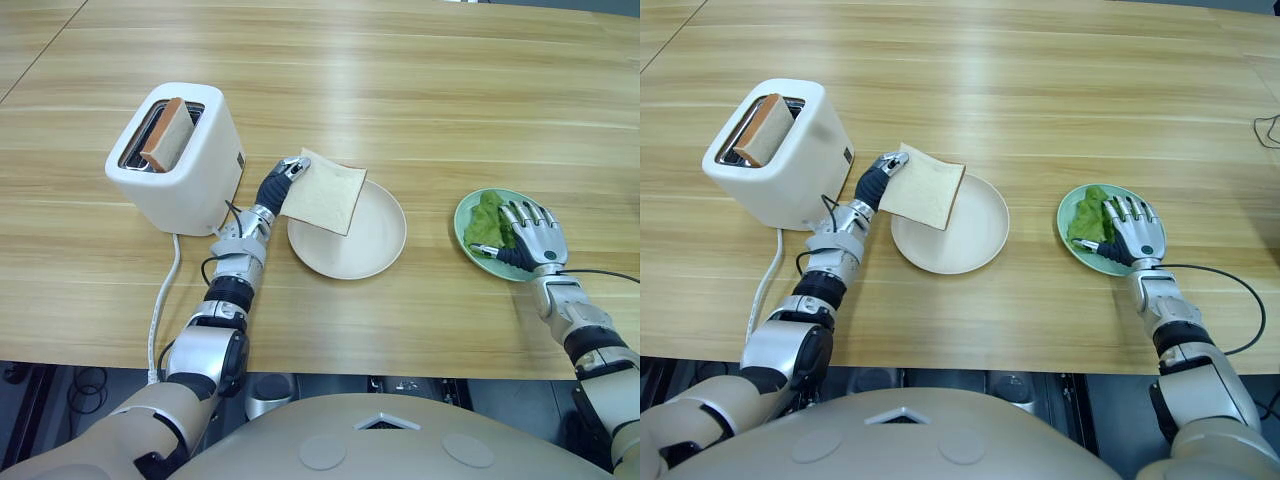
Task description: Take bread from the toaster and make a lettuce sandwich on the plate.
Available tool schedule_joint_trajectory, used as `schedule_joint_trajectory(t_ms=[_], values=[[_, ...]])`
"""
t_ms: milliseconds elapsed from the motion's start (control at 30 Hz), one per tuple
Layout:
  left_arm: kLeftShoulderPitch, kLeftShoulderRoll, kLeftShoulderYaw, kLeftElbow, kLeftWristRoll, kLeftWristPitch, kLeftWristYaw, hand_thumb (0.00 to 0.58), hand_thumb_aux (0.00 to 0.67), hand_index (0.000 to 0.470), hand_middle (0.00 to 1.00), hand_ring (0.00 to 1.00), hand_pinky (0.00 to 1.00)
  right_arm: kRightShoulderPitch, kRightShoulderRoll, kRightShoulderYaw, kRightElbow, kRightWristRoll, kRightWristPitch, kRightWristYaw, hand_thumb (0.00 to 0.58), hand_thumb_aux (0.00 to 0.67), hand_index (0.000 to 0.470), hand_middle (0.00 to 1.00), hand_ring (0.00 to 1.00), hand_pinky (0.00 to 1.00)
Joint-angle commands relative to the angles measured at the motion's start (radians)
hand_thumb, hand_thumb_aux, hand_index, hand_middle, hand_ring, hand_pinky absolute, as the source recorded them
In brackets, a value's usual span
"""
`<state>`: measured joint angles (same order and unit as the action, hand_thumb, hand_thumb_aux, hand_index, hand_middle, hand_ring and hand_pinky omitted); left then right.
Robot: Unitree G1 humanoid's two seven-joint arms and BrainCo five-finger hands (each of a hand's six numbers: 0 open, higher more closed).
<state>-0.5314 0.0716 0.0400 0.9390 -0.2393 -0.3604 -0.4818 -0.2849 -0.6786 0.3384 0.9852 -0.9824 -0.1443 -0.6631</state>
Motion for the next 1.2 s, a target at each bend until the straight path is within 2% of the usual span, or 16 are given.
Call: schedule_joint_trajectory(t_ms=[33,67,100,133,167,233,300,367,400,600,933,967,1000,1033,1100,1200], values=[[-0.029,-0.018,-0.014,0.115,0.057,-0.016,-0.007,0.580,0.670,0.460,1.00,1.00,1.00,-0.017,0.013,0.049,0.056,0.007,0.015,-0.005,0.337,0.236,0.162,0.00,0.00,0.00],[-0.029,-0.024,-0.020,0.128,0.071,-0.023,-0.006,0.580,0.670,0.460,1.00,1.00,1.00,-0.019,0.014,0.055,0.062,0.010,0.016,-0.009,0.337,0.236,0.162,0.00,0.00,0.00],[-0.029,-0.028,-0.027,0.141,0.088,-0.032,-0.002,0.580,0.670,0.460,1.00,1.00,1.00,-0.021,0.015,0.062,0.066,0.013,0.015,-0.013,0.472,0.381,0.262,0.00,0.00,0.00],[-0.029,-0.032,-0.031,0.150,0.102,-0.040,0.003,0.580,0.670,0.460,1.00,1.00,1.00,-0.021,0.015,0.067,0.067,0.018,0.015,-0.018,0.472,0.381,0.262,0.00,0.00,0.00],[-0.028,-0.035,-0.034,0.157,0.111,-0.048,0.006,0.580,0.670,0.460,1.00,1.00,1.00,-0.020,0.014,0.070,0.065,0.022,0.016,-0.024,0.519,0.452,0.310,0.00,0.00,0.00],[-0.025,-0.041,-0.028,0.160,0.120,-0.061,0.007,0.580,0.654,0.449,1.00,1.00,1.00,-0.011,0.006,0.068,0.037,0.034,0.017,-0.043,0.517,0.449,0.308,0.00,0.00,0.00],[-0.017,-0.047,-0.026,0.155,0.128,-0.073,0.006,0.576,0.617,0.424,1.00,1.00,1.00,-0.004,-0.002,0.066,0.009,0.044,0.016,-0.055,0.569,0.578,0.397,0.00,0.00,0.00],[-0.013,-0.048,-0.030,0.152,0.143,-0.088,0.012,0.575,0.610,0.419,1.00,1.00,1.00,0.001,-0.009,0.066,-0.013,0.052,0.017,-0.065,0.574,0.604,0.415,0.00,0.00,0.00],[-0.010,-0.049,-0.031,0.149,0.150,-0.095,0.015,0.564,0.557,0.382,1.00,1.00,1.00,0.005,-0.012,0.064,-0.025,0.056,0.017,-0.071,0.580,0.670,0.460,0.00,0.00,0.00],[-0.002,-0.046,-0.033,0.138,0.174,-0.112,0.025,0.493,0.410,0.281,0.96,0.96,0.96,0.040,-0.029,0.040,-0.102,0.083,0.014,-0.091,0.580,0.670,0.460,0.00,0.00,0.00],[0.012,-0.030,-0.040,0.123,0.206,-0.137,0.045,0.452,0.355,0.244,0.92,0.92,0.92,0.099,-0.074,-0.013,-0.186,0.148,0.013,-0.093,0.580,0.670,0.460,0.00,0.00,0.00],[0.014,-0.026,-0.045,0.119,0.216,-0.143,0.052,0.120,0.074,0.051,0.87,0.87,0.87,0.110,-0.084,-0.023,-0.191,0.156,0.015,-0.090,0.580,0.670,0.460,0.00,0.00,0.00],[0.017,-0.022,-0.050,0.114,0.226,-0.150,0.060,0.120,0.074,0.051,0.87,0.87,0.87,0.122,-0.095,-0.035,-0.195,0.166,0.017,-0.088,0.580,0.670,0.460,0.00,0.00,0.00],[0.021,-0.015,-0.057,0.107,0.240,-0.158,0.071,0.000,0.000,0.000,0.83,0.83,0.83,0.141,-0.110,-0.052,-0.207,0.178,0.017,-0.085,0.580,0.670,0.460,0.00,0.00,0.00],[0.029,-0.001,-0.072,0.087,0.268,-0.177,0.091,0.000,0.000,0.000,0.76,0.76,0.76,0.169,-0.135,-0.076,-0.210,0.199,0.007,-0.085,0.554,0.528,0.363,0.00,0.00,0.00],[0.047,0.024,-0.098,0.047,0.315,-0.207,0.133,0.000,0.000,0.000,0.61,0.61,0.61,0.221,-0.172,-0.111,-0.244,0.224,-0.003,-0.076,0.549,0.515,0.354,0.00,0.00,0.00]])
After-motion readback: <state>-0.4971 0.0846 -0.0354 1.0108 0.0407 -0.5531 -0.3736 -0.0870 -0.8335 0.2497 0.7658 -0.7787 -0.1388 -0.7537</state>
